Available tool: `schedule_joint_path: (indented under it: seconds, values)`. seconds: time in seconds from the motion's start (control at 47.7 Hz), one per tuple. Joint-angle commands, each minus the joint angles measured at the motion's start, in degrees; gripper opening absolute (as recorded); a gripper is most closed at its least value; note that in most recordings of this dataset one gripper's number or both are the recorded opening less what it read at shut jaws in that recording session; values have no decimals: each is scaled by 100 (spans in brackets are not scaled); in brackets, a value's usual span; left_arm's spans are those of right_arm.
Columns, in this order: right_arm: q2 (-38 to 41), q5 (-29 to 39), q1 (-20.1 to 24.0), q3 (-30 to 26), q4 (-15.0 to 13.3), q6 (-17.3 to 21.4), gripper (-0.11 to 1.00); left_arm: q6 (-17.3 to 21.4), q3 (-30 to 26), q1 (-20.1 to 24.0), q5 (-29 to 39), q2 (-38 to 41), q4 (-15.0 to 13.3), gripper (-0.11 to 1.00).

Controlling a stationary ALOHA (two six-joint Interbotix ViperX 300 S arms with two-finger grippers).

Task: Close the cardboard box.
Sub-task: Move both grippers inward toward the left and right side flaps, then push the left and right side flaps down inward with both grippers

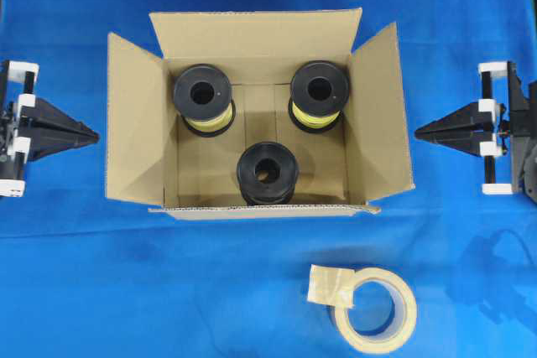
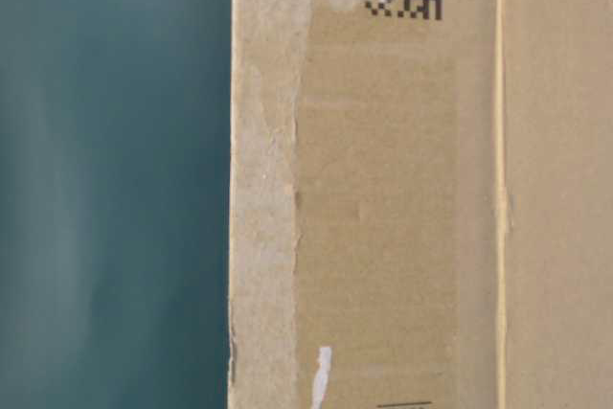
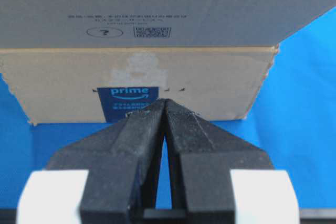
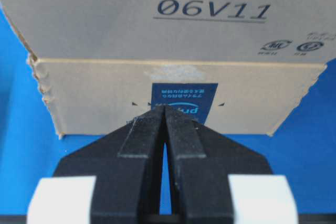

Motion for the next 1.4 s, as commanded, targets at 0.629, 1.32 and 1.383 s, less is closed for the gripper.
schedule_joint_path:
  seconds: [0.629, 1.32, 1.383]
  values:
    - [1600, -677, -158, -1406, -53, -123, 0, 97, -1037, 264, -1793, 1986, -18, 0]
    - [3463, -747, -325, -2918, -44, -114, 0, 132, -2795, 659, -2320, 4720, -18, 0]
    - [3604, -765, -352, -2918, -26, -97, 0, 132, -2848, 650, -2329, 4896, -18, 0]
